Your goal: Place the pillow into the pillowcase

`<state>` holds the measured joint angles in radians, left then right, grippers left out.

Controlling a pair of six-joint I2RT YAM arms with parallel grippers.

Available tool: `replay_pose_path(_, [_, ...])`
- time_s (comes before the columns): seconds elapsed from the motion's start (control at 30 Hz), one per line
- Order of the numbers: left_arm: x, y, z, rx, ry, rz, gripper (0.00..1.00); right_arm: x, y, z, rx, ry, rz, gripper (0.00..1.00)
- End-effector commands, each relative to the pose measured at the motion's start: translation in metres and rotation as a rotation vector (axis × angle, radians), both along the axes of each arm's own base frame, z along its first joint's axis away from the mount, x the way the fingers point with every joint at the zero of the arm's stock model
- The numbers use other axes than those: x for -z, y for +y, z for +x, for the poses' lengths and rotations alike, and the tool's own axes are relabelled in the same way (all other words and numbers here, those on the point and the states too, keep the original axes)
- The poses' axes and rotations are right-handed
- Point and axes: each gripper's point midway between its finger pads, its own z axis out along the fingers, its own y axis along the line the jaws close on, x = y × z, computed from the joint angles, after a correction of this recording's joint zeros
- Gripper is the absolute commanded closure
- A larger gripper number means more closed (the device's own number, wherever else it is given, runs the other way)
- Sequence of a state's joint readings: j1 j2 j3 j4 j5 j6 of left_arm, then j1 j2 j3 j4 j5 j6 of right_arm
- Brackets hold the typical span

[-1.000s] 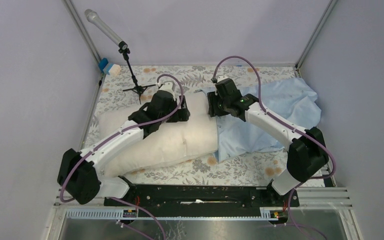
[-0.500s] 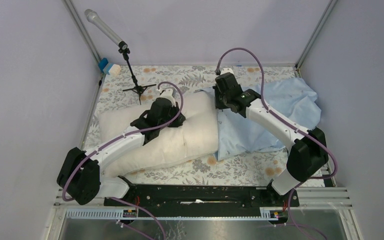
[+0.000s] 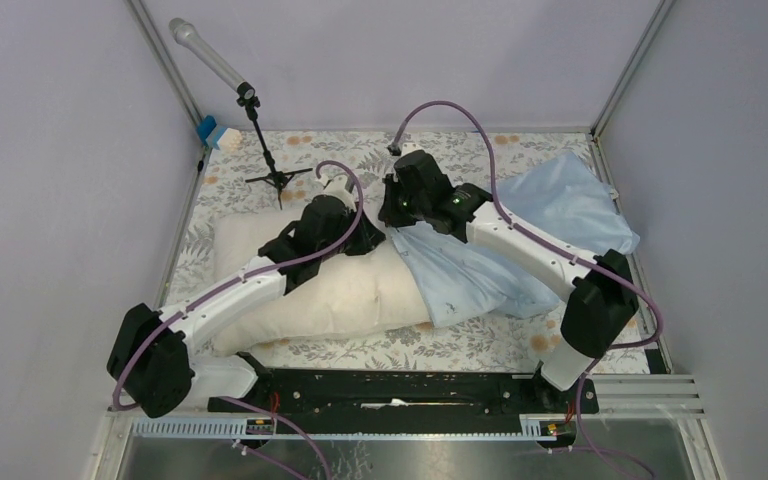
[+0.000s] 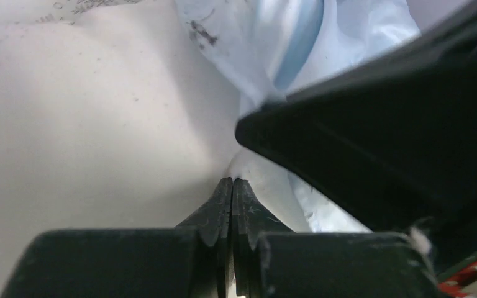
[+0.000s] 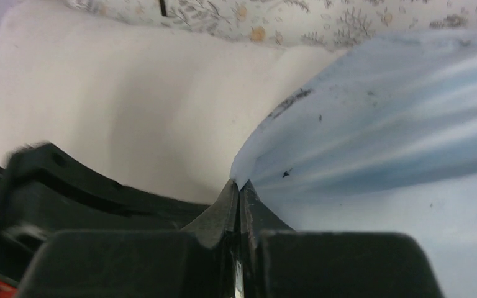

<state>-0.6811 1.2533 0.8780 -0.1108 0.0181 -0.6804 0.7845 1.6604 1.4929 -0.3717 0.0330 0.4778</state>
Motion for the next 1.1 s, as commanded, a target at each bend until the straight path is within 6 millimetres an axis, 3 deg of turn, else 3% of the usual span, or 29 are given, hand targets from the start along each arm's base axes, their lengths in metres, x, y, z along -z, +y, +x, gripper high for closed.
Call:
replay_pose_path(0.0, [-0.004,0.003,0.018,-0.060,0.031,-0.124,1.00,0.005,0.007,0.001,0.018,0.006,0.051,1.00])
replay_pose_path(0.1, [-0.011,0.004,0.017,-0.024,0.019,-0.092,1.00,-0.003,-0.005,0.000,0.036,-0.025,0.029,0.90])
replay_pose_path(0.17, [-0.018,0.005,0.013,0.010,0.014,-0.054,0.92,-0.016,-0.015,-0.003,0.048,-0.053,0.019,0.79])
replay_pose_path(0.3, [-0.049,0.023,-0.005,0.040,-0.044,0.006,0.58,-0.032,-0.037,-0.015,0.065,-0.093,0.003,0.48])
replay_pose_path(0.37, [-0.068,0.035,-0.018,0.070,-0.084,0.052,0.47,-0.038,-0.047,-0.023,0.065,-0.113,0.005,0.25])
replay_pose_path(0.47, [-0.086,0.050,-0.043,0.145,-0.110,0.132,0.31,-0.044,-0.065,-0.034,0.082,-0.136,-0.002,0.02])
replay_pose_path(0.57, [-0.075,0.054,-0.072,0.235,-0.073,0.212,0.16,-0.047,-0.079,-0.046,0.088,-0.142,-0.007,0.00])
replay_pose_path(0.7, [-0.036,0.034,-0.110,0.340,0.013,0.341,0.01,-0.042,-0.092,-0.063,0.079,-0.124,-0.003,0.01])
replay_pose_path(0.83, [0.006,0.028,-0.105,0.297,0.067,0.457,0.01,-0.036,-0.105,-0.076,0.088,-0.108,-0.004,0.00])
replay_pose_path(1.0, [0.037,0.016,-0.061,0.135,0.038,0.537,0.03,-0.029,-0.116,-0.085,0.103,-0.097,-0.017,0.00])
replay_pose_path(1.07, [0.040,0.006,-0.044,0.083,0.020,0.533,0.12,-0.026,-0.122,-0.087,0.116,-0.096,-0.029,0.01])
